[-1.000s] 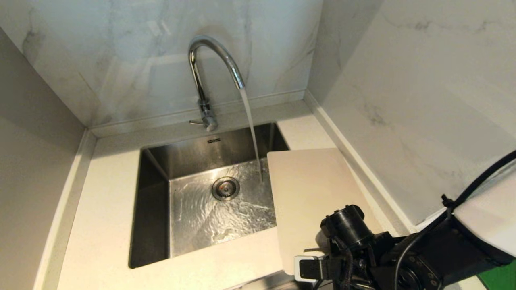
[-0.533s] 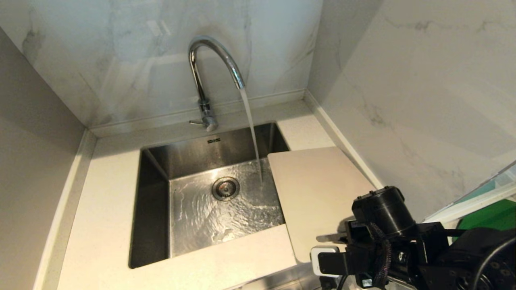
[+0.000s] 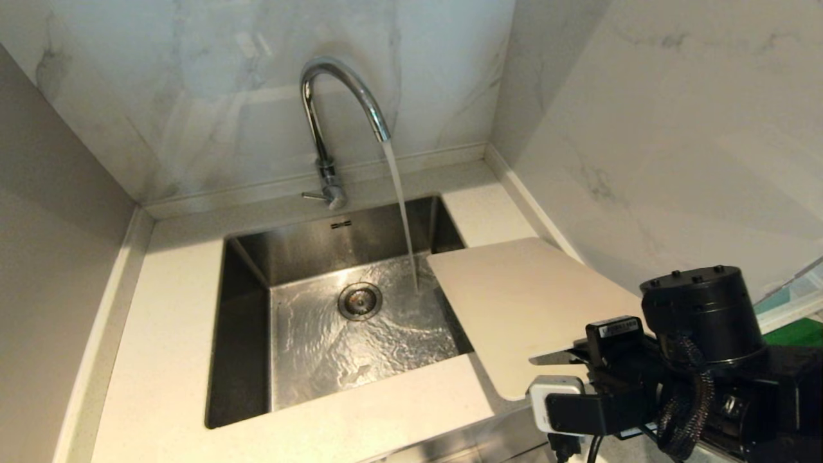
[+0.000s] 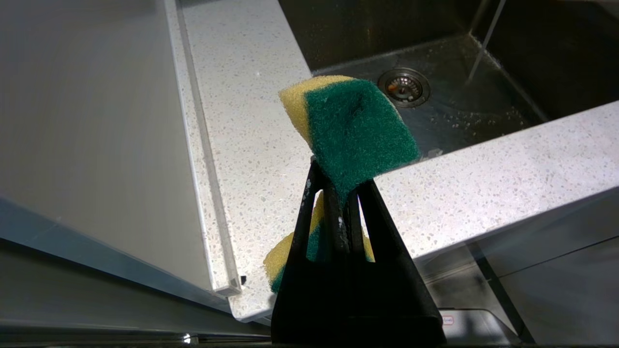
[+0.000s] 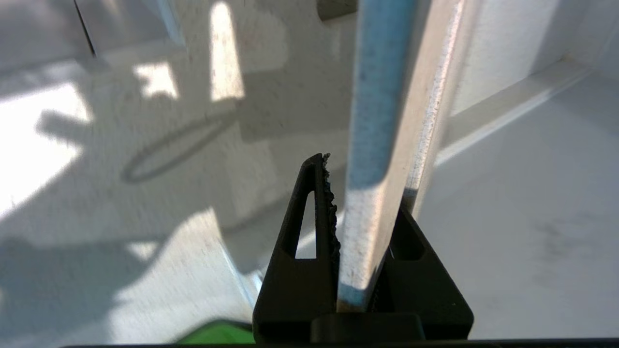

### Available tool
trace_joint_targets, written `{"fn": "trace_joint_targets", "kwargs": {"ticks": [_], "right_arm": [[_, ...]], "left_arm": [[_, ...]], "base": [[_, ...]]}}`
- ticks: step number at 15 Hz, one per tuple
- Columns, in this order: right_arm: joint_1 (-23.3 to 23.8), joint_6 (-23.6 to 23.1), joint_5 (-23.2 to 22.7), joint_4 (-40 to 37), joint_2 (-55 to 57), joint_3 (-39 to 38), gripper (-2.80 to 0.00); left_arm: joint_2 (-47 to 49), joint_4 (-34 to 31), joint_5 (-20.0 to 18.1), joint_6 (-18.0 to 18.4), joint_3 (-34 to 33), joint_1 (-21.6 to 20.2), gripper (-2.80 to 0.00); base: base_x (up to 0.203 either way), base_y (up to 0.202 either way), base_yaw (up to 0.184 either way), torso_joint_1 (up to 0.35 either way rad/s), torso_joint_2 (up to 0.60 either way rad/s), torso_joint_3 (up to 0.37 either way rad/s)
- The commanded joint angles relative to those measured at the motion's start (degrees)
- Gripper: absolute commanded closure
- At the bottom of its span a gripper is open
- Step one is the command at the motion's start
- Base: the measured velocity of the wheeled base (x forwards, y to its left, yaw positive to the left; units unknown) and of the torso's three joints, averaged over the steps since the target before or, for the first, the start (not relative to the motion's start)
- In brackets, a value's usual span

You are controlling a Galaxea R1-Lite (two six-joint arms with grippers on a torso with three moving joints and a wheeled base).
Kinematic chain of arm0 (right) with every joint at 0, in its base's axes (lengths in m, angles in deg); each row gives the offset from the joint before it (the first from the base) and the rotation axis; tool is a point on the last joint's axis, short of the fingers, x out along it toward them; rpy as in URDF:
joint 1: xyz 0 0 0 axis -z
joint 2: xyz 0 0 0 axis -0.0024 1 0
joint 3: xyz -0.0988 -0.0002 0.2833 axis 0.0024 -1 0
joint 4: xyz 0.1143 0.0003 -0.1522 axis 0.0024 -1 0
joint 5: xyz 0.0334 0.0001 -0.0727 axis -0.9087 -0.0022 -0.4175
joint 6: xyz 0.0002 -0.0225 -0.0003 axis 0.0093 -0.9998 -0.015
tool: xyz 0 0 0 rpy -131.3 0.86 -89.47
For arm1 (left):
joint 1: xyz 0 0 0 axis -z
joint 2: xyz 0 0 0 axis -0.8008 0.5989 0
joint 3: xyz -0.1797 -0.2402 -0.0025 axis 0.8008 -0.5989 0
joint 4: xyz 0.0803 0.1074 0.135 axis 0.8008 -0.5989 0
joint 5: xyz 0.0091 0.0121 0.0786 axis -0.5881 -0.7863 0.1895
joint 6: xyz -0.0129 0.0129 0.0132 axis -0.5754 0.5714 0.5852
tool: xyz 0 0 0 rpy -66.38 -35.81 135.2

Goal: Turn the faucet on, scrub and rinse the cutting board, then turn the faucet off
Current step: Pick up the cutting board

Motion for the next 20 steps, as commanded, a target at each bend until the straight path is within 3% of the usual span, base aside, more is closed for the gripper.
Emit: {"fn": "trace_joint_targets", "kwargs": {"ticks": [1,10,15,20], "right_arm": [[0.0,-3.5,0.1,0.2,-5.8,-0.4,0.00],[-0.1,-11.4,-1.1,-1.2,-17.7,-1.2,0.00],[-0.1,-12.5,-11.2,-4.0,-21.2,-0.4,0.00],[-0.1,-19.8,-21.3,-7.6,-23.1,1.2,0.00]], "left_arm": [[0.1,0.0,0.0,0.0,-0.2,0.0,0.00],[0.1,0.0,0.0,0.0,-0.2,0.0,0.00],[0.0,0.0,0.0,0.0,-0.2,0.0,0.00],[0.1,0.0,0.0,0.0,-0.1,0.0,0.00]], "base": [[0.000,0.000,0.000,0.000,0.00,0.000],[0.000,0.000,0.000,0.000,0.00,0.000],[0.000,0.000,0.000,0.000,0.00,0.000],[0.000,0.000,0.000,0.000,0.00,0.000]]}}
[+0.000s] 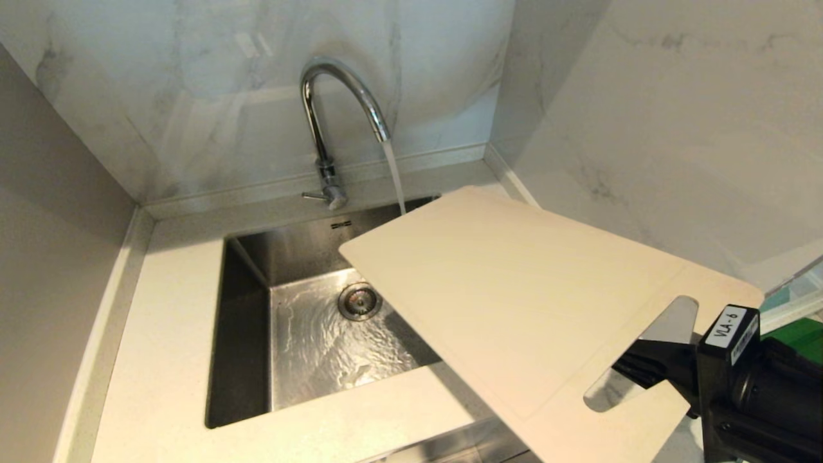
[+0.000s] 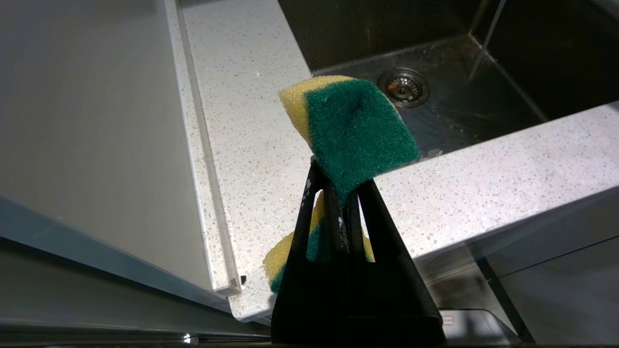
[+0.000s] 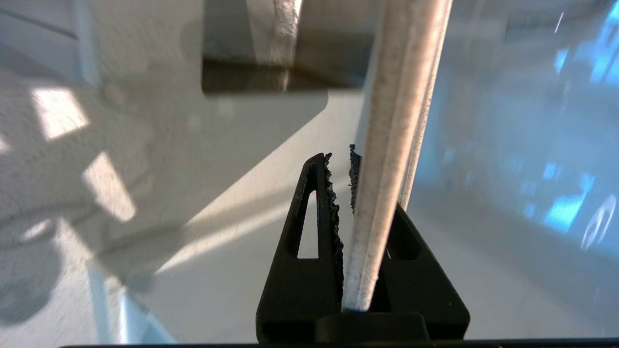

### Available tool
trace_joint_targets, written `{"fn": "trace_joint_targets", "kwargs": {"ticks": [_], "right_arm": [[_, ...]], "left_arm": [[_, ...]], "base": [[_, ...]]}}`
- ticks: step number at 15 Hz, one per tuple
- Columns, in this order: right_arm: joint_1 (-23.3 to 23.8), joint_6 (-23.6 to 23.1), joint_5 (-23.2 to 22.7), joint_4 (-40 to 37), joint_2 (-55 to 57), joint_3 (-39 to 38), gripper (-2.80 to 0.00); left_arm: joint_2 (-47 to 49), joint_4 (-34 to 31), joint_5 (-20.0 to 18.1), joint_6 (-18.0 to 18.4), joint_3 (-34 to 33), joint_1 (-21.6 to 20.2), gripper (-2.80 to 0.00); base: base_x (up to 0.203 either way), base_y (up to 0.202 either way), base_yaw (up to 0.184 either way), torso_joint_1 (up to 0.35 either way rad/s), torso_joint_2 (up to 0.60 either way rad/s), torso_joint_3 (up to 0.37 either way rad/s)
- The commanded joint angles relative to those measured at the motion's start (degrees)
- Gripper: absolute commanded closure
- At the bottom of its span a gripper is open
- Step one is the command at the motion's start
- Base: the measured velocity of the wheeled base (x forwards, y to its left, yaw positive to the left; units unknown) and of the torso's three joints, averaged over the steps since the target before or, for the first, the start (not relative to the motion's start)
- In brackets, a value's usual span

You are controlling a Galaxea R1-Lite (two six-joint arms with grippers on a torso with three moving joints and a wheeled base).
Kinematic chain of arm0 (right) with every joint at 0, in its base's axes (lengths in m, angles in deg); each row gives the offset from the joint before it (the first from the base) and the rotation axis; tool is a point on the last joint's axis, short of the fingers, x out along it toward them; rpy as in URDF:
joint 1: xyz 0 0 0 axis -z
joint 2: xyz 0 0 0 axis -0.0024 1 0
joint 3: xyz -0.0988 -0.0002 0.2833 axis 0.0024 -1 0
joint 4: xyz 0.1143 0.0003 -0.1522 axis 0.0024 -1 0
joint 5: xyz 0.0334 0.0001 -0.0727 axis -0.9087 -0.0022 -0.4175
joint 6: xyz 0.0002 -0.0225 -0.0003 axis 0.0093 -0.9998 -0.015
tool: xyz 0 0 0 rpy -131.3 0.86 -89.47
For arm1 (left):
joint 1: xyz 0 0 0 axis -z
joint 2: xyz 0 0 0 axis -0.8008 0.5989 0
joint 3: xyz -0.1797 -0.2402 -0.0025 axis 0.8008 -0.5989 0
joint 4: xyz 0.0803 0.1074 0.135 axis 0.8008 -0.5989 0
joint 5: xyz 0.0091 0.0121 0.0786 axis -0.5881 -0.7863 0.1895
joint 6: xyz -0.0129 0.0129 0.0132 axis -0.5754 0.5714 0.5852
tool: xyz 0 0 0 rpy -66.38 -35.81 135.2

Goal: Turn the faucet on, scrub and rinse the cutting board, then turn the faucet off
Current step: Pick up the cutting board, then scrub the cutting board underwater

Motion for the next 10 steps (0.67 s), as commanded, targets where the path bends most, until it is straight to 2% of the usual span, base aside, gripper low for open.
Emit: {"fn": "trace_joint_targets", "kwargs": {"ticks": [1,3,8,10], "right_arm": [[0.0,-4.1,-3.2,-1.7,-1.0,1.7,0.00],[0.0,-7.8,-7.0,-3.1,-0.8,4.0,0.00],[0.0,-13.9,-11.9,-10.3,3.1,13.1,0.00],[0.0,-18.5,-14.3,-12.0,6.4,17.3,0.00]], "left_arm": [[0.0,0.0,0.0,0.0,-0.2,0.0,0.00],[0.0,0.0,0.0,-0.1,-0.2,0.0,0.00],[0.0,0.0,0.0,0.0,-0.1,0.0,0.00],[0.0,0.0,0.0,0.0,-0.2,0.0,0.00]], "base": [[0.000,0.000,0.000,0.000,0.00,0.000],[0.000,0.000,0.000,0.000,0.00,0.000],[0.000,0.000,0.000,0.000,0.00,0.000],[0.000,0.000,0.000,0.000,0.00,0.000]]}}
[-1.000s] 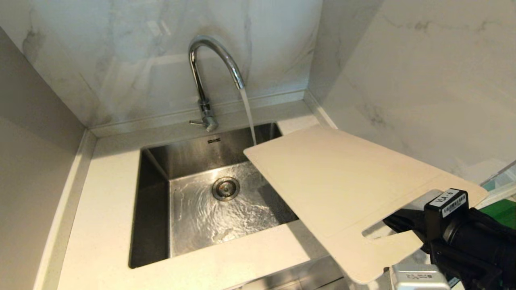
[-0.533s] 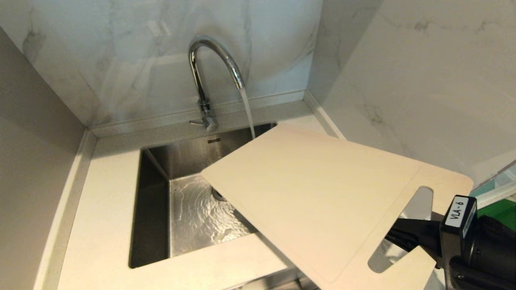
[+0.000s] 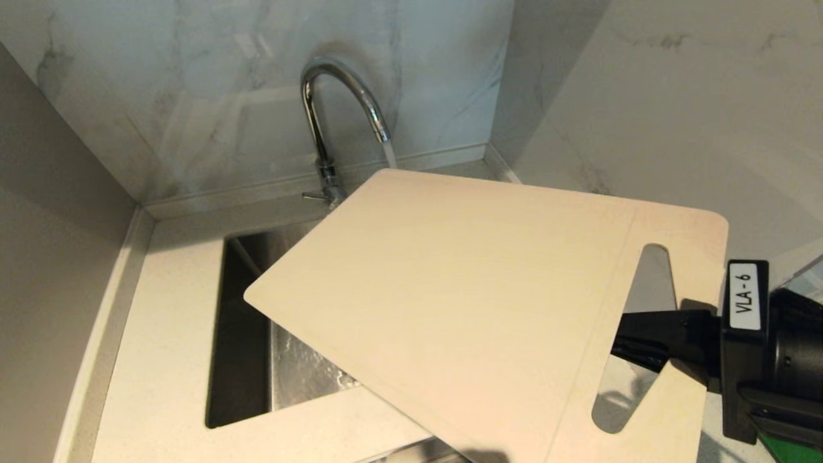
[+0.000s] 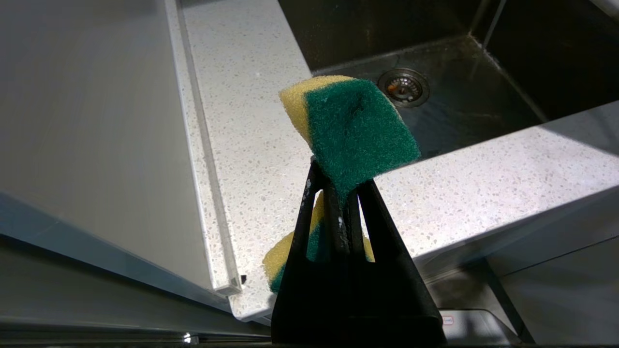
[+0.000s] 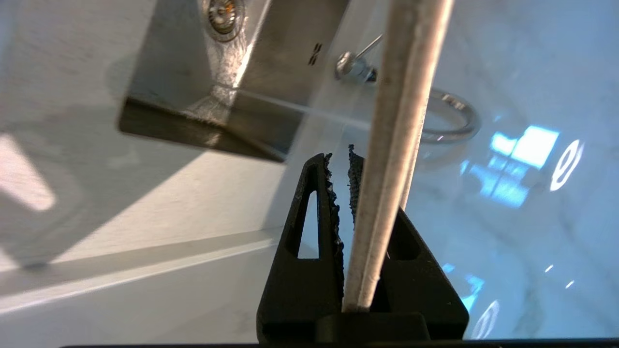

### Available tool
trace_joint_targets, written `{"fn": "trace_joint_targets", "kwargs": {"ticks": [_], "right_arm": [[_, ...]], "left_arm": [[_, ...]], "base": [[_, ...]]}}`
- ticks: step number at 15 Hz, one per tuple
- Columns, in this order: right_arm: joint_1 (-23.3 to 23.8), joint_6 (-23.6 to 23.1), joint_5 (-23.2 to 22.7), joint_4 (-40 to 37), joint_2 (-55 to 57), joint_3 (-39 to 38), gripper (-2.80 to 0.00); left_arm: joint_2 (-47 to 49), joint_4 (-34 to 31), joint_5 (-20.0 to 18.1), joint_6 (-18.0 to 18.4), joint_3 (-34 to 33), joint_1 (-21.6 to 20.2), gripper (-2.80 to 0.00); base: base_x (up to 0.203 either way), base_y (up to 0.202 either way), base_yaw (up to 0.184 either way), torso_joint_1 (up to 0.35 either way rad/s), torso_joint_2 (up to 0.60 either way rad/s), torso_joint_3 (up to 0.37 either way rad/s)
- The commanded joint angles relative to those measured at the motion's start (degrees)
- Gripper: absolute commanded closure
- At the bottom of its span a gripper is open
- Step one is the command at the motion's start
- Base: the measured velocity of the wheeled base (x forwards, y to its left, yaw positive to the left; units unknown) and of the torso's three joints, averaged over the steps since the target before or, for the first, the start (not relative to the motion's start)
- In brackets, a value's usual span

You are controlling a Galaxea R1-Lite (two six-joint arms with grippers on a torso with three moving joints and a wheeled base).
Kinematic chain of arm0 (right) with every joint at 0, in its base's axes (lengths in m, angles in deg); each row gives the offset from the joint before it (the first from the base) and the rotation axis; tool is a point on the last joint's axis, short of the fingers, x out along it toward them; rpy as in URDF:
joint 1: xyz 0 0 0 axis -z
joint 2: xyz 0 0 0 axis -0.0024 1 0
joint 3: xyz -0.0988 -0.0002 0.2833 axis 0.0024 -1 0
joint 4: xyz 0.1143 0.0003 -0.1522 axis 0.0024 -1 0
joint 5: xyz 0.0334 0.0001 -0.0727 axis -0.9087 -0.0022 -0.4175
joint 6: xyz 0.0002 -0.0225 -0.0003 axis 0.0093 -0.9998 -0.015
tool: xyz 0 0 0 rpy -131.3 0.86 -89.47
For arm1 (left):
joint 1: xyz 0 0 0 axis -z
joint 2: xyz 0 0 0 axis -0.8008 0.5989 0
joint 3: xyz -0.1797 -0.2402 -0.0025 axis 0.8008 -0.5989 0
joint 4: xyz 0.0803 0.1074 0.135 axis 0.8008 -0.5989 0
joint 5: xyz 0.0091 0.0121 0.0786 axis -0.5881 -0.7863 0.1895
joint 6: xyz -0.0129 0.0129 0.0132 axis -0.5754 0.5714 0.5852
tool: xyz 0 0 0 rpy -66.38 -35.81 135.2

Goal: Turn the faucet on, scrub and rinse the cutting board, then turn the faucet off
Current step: Scrub the cutting board underwater

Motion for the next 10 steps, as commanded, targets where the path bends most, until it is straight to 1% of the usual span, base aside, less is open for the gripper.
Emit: {"fn": "trace_joint_targets", "kwargs": {"ticks": [1,3,4,7,10], "right_arm": [[0.0,-6.0,-1.9,-2.4,4.9,5.8,0.00],[0.0,-11.9,-2.5,-9.6,8.1,12.1,0.00],[0.0,-14.2,-2.6,-11.8,9.8,14.5,0.00],[0.0,-21.5,-2.6,-17.4,15.7,21.4,0.00],[0.0,-28.4,-2.5,-21.3,21.7,27.0,0.00]], "left_arm": [[0.0,0.0,0.0,0.0,-0.2,0.0,0.00],[0.0,0.0,0.0,0.0,-0.1,0.0,0.00],[0.0,0.0,0.0,0.0,-0.1,0.0,0.00],[0.0,0.0,0.0,0.0,-0.2,0.0,0.00],[0.0,0.0,0.0,0.0,-0.2,0.0,0.00]], "base": [[0.000,0.000,0.000,0.000,0.00,0.000],[0.000,0.000,0.000,0.000,0.00,0.000],[0.000,0.000,0.000,0.000,0.00,0.000],[0.000,0.000,0.000,0.000,0.00,0.000],[0.000,0.000,0.000,0.000,0.00,0.000]]}}
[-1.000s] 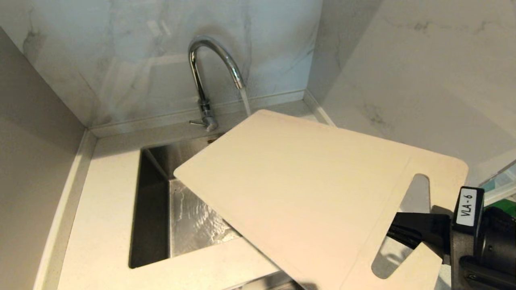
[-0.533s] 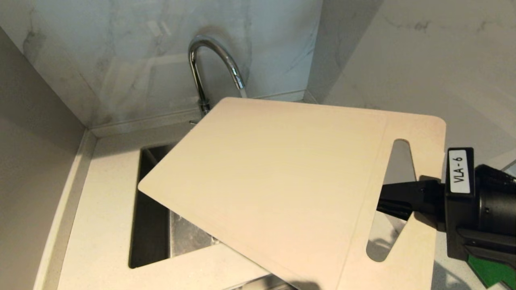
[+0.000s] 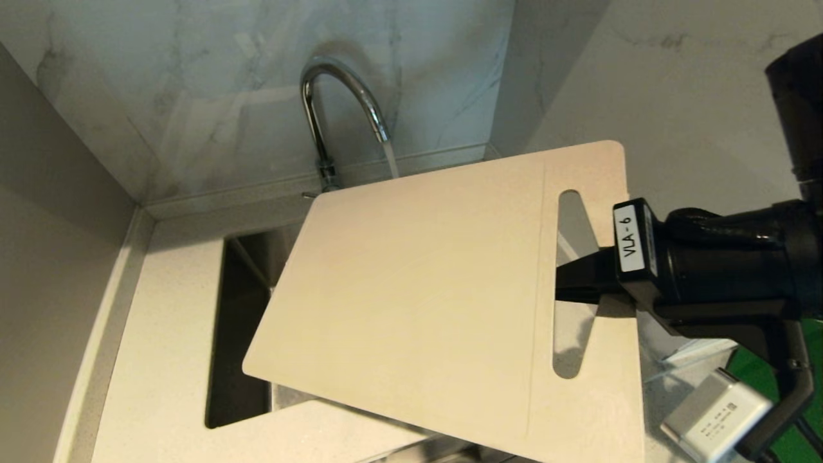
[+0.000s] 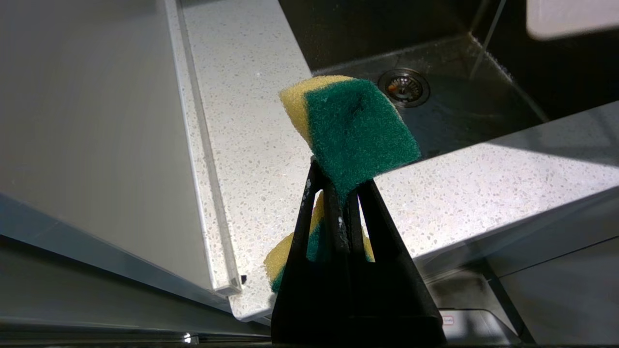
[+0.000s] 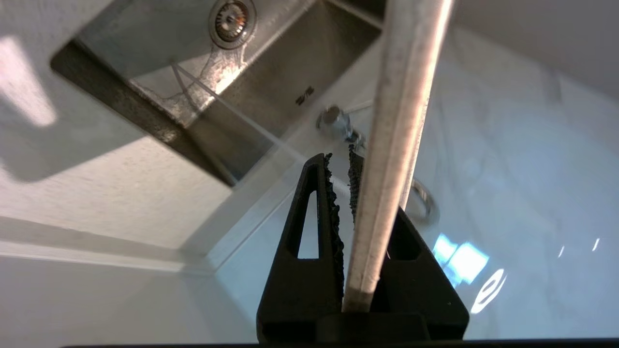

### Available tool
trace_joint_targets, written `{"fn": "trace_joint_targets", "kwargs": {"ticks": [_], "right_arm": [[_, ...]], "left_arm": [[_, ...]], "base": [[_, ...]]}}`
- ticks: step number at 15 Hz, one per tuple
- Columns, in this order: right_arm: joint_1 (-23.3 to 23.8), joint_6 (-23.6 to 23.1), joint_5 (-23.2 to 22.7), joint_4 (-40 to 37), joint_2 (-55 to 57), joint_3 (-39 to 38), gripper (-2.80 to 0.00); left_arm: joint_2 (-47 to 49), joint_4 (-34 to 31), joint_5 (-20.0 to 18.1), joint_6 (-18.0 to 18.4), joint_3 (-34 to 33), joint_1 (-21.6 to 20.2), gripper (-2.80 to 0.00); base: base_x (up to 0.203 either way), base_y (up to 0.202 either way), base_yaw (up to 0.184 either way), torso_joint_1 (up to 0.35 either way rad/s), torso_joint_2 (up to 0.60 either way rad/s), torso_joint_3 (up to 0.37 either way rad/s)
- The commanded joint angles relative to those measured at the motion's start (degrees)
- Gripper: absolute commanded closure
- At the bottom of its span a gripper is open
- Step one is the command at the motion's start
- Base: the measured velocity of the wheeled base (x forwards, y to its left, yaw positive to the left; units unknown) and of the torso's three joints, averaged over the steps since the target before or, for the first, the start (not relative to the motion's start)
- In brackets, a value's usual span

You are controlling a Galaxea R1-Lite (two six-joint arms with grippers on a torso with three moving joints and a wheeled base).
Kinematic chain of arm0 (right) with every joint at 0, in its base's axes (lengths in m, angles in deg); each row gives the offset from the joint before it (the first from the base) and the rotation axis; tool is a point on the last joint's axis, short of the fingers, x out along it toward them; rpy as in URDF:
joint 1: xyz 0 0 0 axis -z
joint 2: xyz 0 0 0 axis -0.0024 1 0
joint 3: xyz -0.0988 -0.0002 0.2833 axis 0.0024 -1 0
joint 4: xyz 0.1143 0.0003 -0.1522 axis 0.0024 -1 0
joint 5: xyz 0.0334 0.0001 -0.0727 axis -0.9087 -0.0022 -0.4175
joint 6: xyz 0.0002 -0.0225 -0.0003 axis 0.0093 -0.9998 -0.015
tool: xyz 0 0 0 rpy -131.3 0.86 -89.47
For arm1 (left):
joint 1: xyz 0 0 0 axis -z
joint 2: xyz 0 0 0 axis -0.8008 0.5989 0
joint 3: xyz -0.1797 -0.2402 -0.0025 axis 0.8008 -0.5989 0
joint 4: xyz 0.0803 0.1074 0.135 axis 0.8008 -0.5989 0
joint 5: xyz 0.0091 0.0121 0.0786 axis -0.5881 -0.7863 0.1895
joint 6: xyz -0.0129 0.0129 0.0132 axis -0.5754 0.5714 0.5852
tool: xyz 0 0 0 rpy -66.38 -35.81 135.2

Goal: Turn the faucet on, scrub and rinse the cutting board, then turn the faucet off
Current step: Scrub the cutting board underwater

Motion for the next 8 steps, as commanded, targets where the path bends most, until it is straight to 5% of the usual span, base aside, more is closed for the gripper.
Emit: {"fn": "trace_joint_targets", "kwargs": {"ticks": [1,8], "right_arm": [[0.0,-4.5,-0.1,-1.5,6.7,3.5,0.00],[0.0,-11.0,0.9,0.9,17.1,7.3,0.00]], "left_arm": [[0.0,0.0,0.0,0.0,-0.2,0.1,0.00],[0.0,0.0,0.0,0.0,-0.2,0.0,0.00]], "base": [[0.000,0.000,0.000,0.000,0.00,0.000],[0.000,0.000,0.000,0.000,0.00,0.000]]}}
